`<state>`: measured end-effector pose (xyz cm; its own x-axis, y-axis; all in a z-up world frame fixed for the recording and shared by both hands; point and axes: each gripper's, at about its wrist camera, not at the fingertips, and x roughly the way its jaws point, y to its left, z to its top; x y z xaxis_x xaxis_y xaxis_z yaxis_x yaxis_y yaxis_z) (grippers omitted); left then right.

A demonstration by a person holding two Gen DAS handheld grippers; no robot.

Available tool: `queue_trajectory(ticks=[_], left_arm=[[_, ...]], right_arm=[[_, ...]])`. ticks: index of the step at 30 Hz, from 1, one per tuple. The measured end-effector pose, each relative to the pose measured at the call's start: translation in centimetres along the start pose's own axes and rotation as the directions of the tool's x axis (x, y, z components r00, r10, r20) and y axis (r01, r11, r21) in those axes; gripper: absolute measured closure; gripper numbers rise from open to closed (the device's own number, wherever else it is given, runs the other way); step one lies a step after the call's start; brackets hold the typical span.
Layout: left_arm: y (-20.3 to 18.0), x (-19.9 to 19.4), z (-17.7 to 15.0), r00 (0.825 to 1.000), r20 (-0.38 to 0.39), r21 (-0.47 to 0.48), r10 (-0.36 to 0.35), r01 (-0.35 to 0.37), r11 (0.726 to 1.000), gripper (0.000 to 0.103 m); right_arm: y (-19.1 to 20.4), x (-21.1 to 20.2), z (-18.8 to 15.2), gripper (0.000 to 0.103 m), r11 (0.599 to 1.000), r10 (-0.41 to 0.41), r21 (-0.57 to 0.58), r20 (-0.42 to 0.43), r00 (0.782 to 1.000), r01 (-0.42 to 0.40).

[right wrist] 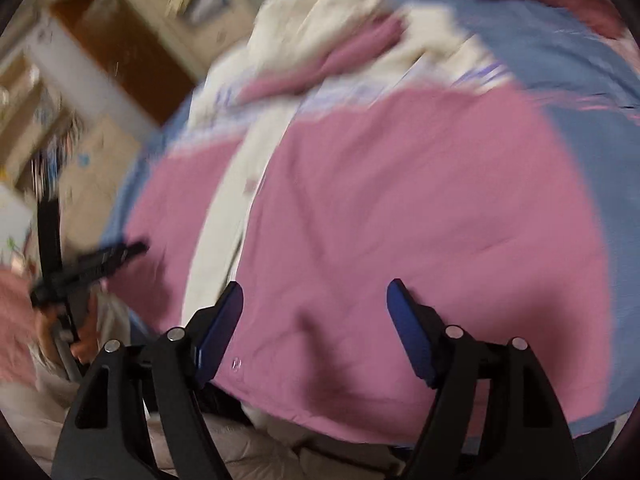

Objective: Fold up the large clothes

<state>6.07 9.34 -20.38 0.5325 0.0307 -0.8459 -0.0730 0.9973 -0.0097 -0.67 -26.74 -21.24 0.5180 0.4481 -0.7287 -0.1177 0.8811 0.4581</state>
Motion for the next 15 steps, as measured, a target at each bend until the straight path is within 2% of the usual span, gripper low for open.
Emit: queue_trajectory(ticks=[2,5,9,12,14,15], left_arm=[[3.1,-0.5,0.4,0.998,0.011,-0.061,0.059,-0.059,0.996,0.007],[5.0,-0.3,0.2,0.993,0.004,-0.091,0.119,-0.118,0.989,0.007],[4.8,1.1,-0.6,0.989,-0.041,-0.085,0.139,-0.142,0.986,0.007],[4.5,2.4,-1.2,0.985,-0.086,-0.076,0.148,-0.154,0.985,0.007],[4.8,2.9,-1.8,0.984,-0.108,-0.084,0.141,-0.150,0.985,0.007],[5.0,3.0,-2.0,0.985,-0.113,-0.091,0.130,-0.141,0.986,0.007]], right_arm=[[-2.1,-1.3,1.0,0.024,0.995,-0.057,0.082,0.056,0.997,0.052],[-2.8,-1.8,1.0,0.024,0.995,-0.027,0.100,0.088,0.996,0.018],[-1.6,1.9,0.3,0.024,0.996,-0.036,0.078,0.005,0.999,0.036],[-2.1,3.4,-0.5,0.024,0.991,-0.092,0.096,-0.069,0.993,0.098],[-0.6,3.6,0.3,0.024,0.990,-0.120,0.065,-0.059,0.991,0.124],[0.2,3.1,0.5,0.024,0.994,-0.100,0.050,-0.044,0.994,0.102]])
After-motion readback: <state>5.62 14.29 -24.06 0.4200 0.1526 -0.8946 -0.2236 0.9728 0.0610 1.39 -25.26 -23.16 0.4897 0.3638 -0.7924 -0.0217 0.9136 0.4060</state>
